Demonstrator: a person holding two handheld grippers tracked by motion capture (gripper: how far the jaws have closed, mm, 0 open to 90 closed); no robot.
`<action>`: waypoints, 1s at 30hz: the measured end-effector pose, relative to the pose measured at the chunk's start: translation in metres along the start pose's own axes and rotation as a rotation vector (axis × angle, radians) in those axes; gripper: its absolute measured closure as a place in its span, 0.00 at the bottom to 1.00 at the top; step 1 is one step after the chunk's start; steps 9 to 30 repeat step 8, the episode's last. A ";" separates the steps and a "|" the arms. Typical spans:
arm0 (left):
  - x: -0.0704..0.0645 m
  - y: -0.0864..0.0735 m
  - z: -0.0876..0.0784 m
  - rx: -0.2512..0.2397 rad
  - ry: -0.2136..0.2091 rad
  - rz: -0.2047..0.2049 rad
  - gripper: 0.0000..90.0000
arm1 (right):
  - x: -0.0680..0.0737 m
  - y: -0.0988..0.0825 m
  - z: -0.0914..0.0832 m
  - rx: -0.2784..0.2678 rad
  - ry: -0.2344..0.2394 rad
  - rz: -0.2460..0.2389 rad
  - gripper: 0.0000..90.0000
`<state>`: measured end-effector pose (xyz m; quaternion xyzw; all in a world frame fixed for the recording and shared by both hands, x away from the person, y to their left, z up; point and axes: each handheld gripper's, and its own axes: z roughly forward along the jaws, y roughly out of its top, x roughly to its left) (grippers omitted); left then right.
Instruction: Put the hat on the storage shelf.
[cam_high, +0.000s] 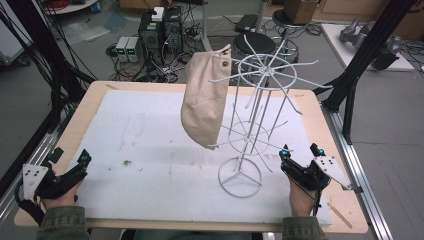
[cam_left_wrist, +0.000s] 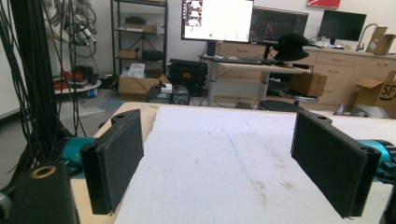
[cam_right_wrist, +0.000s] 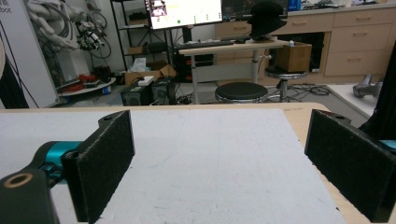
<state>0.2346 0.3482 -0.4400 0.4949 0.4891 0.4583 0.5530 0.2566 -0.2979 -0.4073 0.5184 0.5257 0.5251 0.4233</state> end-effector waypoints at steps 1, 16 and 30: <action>0.000 0.000 0.000 -0.001 0.000 0.000 0.19 | 0.000 0.000 0.000 0.001 0.001 0.002 0.08; 0.001 0.000 0.000 0.000 -0.005 -0.005 0.19 | 0.000 0.000 0.000 0.002 0.000 -0.001 0.08; 0.001 0.000 0.000 0.000 -0.005 -0.005 0.19 | 0.000 0.000 0.000 0.002 0.000 -0.001 0.08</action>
